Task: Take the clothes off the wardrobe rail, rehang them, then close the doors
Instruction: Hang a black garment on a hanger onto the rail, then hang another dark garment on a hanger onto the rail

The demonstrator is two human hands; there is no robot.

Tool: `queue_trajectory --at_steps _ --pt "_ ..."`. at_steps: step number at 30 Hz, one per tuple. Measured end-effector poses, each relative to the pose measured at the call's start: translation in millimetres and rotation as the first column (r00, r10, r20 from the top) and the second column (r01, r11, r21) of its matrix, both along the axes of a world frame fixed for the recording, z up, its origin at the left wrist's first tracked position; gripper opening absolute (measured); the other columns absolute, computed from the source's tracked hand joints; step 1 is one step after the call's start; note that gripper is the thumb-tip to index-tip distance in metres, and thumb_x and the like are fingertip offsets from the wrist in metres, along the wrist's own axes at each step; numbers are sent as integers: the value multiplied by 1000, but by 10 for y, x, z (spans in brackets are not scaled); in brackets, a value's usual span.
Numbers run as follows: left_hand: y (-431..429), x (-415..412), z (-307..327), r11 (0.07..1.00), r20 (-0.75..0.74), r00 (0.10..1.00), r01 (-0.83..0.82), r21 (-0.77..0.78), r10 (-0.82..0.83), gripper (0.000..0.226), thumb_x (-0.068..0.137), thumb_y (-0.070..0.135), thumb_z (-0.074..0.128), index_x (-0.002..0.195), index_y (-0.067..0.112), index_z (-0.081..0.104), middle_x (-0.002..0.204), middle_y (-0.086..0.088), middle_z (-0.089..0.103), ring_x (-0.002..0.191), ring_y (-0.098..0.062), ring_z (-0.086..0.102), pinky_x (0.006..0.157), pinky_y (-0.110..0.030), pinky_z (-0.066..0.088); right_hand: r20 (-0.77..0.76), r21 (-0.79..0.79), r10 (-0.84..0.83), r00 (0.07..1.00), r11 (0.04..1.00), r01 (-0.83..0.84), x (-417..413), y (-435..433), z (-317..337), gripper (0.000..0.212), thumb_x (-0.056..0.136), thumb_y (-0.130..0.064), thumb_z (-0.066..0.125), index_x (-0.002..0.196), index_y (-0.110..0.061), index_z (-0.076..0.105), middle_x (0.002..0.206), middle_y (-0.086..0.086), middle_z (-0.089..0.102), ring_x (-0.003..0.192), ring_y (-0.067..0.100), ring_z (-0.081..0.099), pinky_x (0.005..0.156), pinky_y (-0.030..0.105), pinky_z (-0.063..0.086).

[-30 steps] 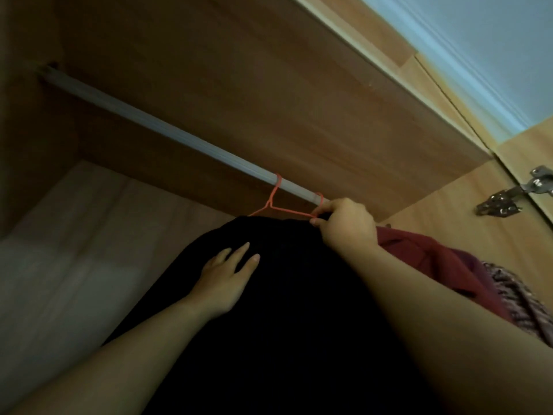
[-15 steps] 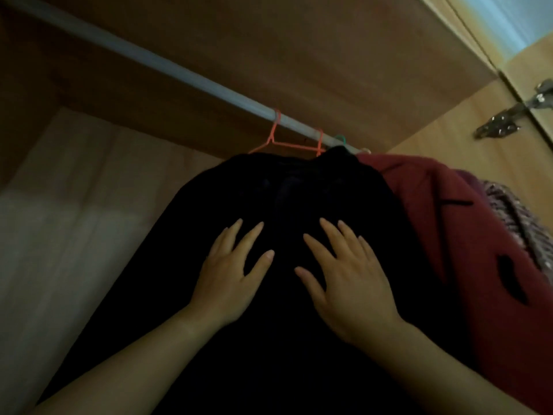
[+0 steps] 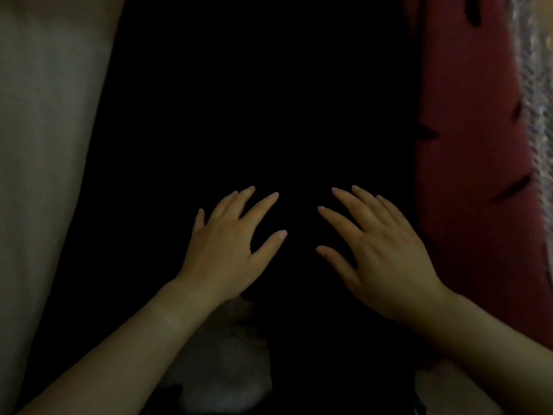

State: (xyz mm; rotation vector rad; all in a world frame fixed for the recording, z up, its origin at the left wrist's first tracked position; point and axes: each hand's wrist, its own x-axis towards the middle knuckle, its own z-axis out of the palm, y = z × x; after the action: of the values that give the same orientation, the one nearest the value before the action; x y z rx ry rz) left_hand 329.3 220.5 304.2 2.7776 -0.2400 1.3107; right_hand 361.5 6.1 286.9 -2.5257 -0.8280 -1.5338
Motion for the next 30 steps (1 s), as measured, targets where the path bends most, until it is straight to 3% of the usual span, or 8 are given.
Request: queue_trajectory --at_steps 4,7,10,14,18,21,24,30 --pt "-216 -297 -666 999 -180 983 36 -19 -39 75 75 72 5 146 45 13 157 9 14 145 -13 8 115 -53 12 -115 0 60 992 998 -60 -280 -267 -724 55 93 -50 32 133 -17 51 146 8 39 139 24 29 113 40 23" --pt "-449 -525 -1216 990 -373 919 95 -103 -126 78 72 74 5 145 47 13 156 11 14 144 -12 8 114 -53 15 -252 151 121 960 985 -85 -539 -512 -1324 49 94 -47 37 129 -18 55 145 6 41 137 24 33 106 38 36" --pt "-753 -754 -1803 981 -446 880 95 -171 -164 72 79 72 12 144 44 21 154 8 23 142 -16 19 111 -55 22 -400 273 100 911 962 14 -854 -819 -1950 48 93 -48 39 128 -19 55 139 7 47 130 28 42 100 41 43" --pt "-1314 -1143 -2472 978 -585 789 99 -185 -191 72 78 73 9 144 46 21 154 11 23 141 -14 20 114 -51 19 -611 207 -29 791 958 196 -1426 -1340 -2697 54 93 -54 31 126 -19 56 135 11 52 124 32 48 97 47 45" --pt "-2013 -1616 -3008 954 -688 663 179 -239 -296 73 78 73 12 143 42 28 151 12 29 137 -13 28 111 -48 25 -753 116 -146 642 930 347 -2213 -1966 -3249 52 93 -55 28 127 -23 53 132 10 55 122 34 51 97 49 41" --pt "-2674 -2046 -3361 926 -771 516 261 -274 -374 74 76 73 12 142 43 28 150 16 27 137 -7 24 113 -39 24 -836 80 -218 503 860 505 -2962 -2509 -3556 50 92 -56 30 127 -27 52 135 4 53 126 31 48 101 49 36" --pt "-3427 -2512 -3659 875 -828 368 403 -268 -423 78 74 71 9 142 40 31 151 14 29 138 -10 25 114 -42 22 -881 52 -276 384 751 658 -3767 -3082 -3717 51 92 -57 30 124 -27 56 135 3 53 127 28 47 101 51 35" --pt "-4979 -3403 -3911 626 -785 166 708 -327 -597 65 79 58 32 126 22 58 126 -4 60 113 -26 59 96 -43 41 -898 -2 -388 206 471 882 -5348 -4170 -3824 54 93 -57 25 121 -25 58 132 4 55 126 29 48 102 50 37"
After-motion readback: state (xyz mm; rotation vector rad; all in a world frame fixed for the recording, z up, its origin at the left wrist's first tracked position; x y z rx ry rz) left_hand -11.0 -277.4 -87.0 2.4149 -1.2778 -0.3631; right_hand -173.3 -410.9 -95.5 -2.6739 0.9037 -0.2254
